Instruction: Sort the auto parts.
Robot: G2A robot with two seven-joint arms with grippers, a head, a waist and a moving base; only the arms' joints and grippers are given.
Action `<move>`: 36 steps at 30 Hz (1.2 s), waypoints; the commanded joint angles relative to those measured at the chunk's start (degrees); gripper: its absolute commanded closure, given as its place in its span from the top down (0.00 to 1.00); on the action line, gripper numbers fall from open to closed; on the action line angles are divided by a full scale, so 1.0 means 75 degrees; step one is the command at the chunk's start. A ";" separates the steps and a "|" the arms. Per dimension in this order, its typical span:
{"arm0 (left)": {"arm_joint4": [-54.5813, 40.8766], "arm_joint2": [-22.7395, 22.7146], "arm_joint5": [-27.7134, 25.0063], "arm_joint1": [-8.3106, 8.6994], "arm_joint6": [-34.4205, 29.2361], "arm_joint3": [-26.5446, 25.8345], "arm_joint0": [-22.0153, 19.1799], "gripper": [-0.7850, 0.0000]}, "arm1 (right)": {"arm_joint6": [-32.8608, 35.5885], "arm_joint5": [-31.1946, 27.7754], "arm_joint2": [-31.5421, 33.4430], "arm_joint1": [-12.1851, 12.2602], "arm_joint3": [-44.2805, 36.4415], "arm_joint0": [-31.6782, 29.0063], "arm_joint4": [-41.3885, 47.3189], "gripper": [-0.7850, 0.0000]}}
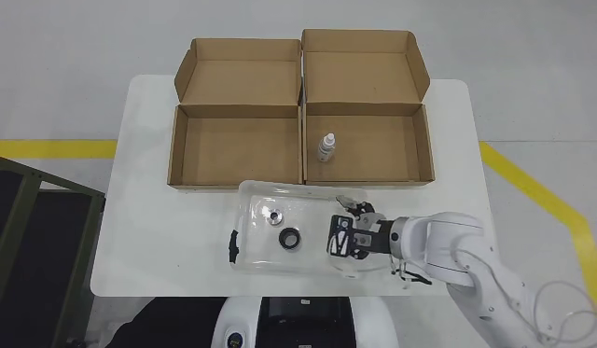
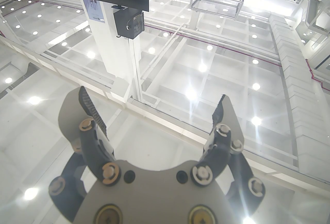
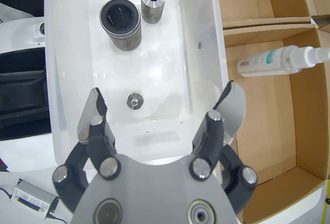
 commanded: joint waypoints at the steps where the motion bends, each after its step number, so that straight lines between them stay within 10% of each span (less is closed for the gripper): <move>1: 0.0000 0.0000 0.0000 0.0000 0.0000 0.0000 0.0000 1.00 | 0.0063 0.0002 -0.0047 0.0006 0.0016 0.0009 -0.0014 0.86; 36: 0.0000 0.0000 0.0000 0.0000 0.0000 0.0000 0.0000 1.00 | 0.2062 0.0608 -0.1563 -0.0064 0.0170 0.0779 -0.0345 0.58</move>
